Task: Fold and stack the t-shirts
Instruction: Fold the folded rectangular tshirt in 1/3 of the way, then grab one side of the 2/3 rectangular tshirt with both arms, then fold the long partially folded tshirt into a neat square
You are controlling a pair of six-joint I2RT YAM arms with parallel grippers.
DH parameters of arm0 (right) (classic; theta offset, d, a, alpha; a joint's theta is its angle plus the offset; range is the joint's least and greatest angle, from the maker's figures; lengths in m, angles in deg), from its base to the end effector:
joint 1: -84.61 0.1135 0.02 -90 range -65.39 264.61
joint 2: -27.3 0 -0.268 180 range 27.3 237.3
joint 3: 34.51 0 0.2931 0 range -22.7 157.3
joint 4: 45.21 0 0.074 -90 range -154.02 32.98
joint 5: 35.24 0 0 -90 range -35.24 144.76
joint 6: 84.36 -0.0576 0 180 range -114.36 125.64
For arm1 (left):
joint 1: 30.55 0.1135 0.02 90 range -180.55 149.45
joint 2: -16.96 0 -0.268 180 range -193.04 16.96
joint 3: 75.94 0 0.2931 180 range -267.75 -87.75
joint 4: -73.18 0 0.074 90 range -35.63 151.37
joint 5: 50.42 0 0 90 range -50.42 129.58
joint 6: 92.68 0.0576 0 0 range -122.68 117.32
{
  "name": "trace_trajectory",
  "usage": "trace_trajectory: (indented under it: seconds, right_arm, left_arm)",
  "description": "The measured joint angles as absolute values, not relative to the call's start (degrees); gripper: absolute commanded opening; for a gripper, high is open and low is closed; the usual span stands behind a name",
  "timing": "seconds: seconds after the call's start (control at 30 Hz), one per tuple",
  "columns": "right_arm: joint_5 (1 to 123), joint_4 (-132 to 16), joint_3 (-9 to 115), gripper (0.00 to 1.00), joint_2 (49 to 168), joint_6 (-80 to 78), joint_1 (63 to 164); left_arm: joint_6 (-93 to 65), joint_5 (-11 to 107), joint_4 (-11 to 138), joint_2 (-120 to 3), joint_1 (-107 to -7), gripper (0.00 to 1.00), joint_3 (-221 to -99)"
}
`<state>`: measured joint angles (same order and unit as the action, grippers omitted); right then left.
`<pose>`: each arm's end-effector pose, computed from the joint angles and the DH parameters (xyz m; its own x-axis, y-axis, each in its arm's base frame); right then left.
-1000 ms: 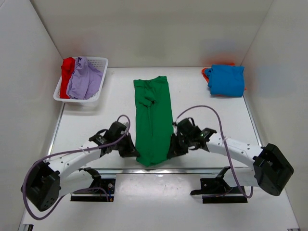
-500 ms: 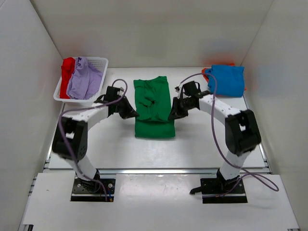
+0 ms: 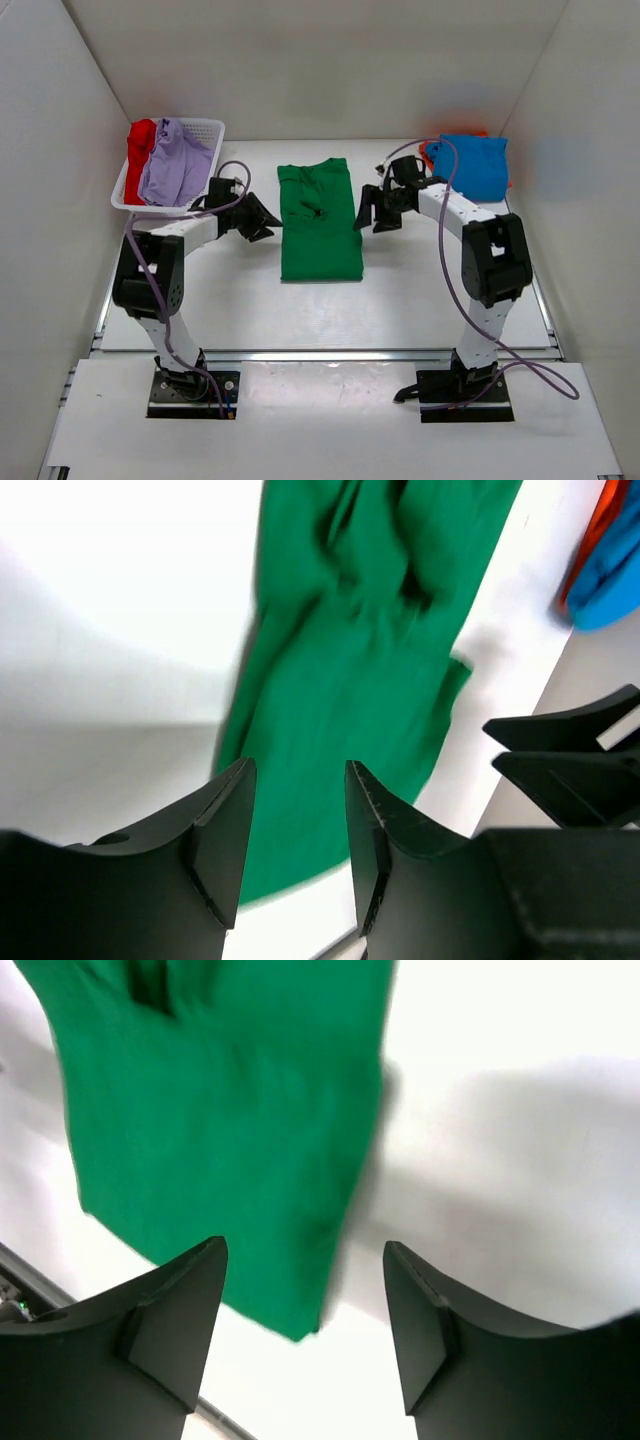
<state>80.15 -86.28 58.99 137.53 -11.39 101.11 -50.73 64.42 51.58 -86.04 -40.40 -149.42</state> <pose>0.4345 0.1545 0.1739 -0.9151 0.0049 -0.4032 -0.2172 0.8366 0.5030 0.4043 -0.0948 0.1319 -0.8214 -0.5424 -0.1764 -0.2930 0.6666 -0.6854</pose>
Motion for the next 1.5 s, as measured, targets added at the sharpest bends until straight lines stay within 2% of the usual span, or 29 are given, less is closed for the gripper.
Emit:
trace_trajectory:
  seconds: [0.27, 0.37, 0.5, 0.57, 0.6, 0.67, 0.7, 0.73, 0.77, 0.8, 1.03, 1.27, 1.5]
  right_arm:
    - [78.03, -75.77, 28.50, 0.58, 120.00, -20.95, 103.92]
    - [77.89, -72.09, 23.41, 0.58, 118.28, -25.14, 106.29]
    - [76.76, -65.25, 22.01, 0.55, 118.43, -29.16, 109.43]
    - [76.26, -62.87, 21.99, 0.49, 119.39, -30.45, 110.02]
    - [76.19, -61.82, 22.01, 0.43, 120.00, -30.93, 110.00]
    - [75.71, -60.20, 22.07, 0.17, 121.07, -31.46, 109.91]
    - [75.49, -59.85, 22.16, 0.00, 121.77, -31.44, 109.78]
    - [75.36, -59.66, 22.21, 0.00, 122.60, -31.74, 109.69]
    - [75.86, -59.57, 22.25, 0.00, 122.98, -31.87, 109.65]
    - [75.69, -59.53, 22.32, 0.00, 123.00, -31.79, 109.65]
    - [75.69, -61.73, 21.18, 0.00, 119.68, -31.39, 110.90]
    - [75.86, -63.88, 12.83, 0.00, 108.29, -31.94, 118.68]
    - [75.77, -67.53, 6.58, 0.00, 100.38, -35.28, 127.38]
  left_arm:
    - [-52.98, 63.30, 56.50, -74.42, -46.54, 0.54, -129.83]
    - [-55.01, 64.00, 57.66, -74.07, -48.90, 0.56, -125.27]
    - [-55.67, 62.58, 59.34, -73.80, -50.65, 0.55, -125.20]
    - [-55.80, 62.06, 59.76, -73.87, -50.91, 0.55, -125.22]
    - [-55.98, 61.93, 59.98, -73.94, -51.08, 0.56, -125.22]
    - [-56.59, 61.66, 60.15, -73.96, -51.43, 0.58, -125.22]
    - [-56.85, 61.60, 60.26, -73.94, -51.59, 0.55, -125.22]
    - [-57.00, 61.42, 60.35, -73.94, -51.78, 0.33, -125.22]
    - [-57.44, 61.12, 60.22, -73.94, -52.07, 0.07, -125.22]
    - [-57.57, 60.51, 59.85, -73.94, -52.44, 0.00, -125.18]
    - [-55.98, 58.45, 55.30, -70.02, -53.84, 0.00, -123.80]
    - [-54.03, 57.12, 47.43, -53.63, -56.20, 0.00, -115.12]
    - [-57.70, 56.27, 40.90, -38.53, -63.02, 0.00, -106.27]
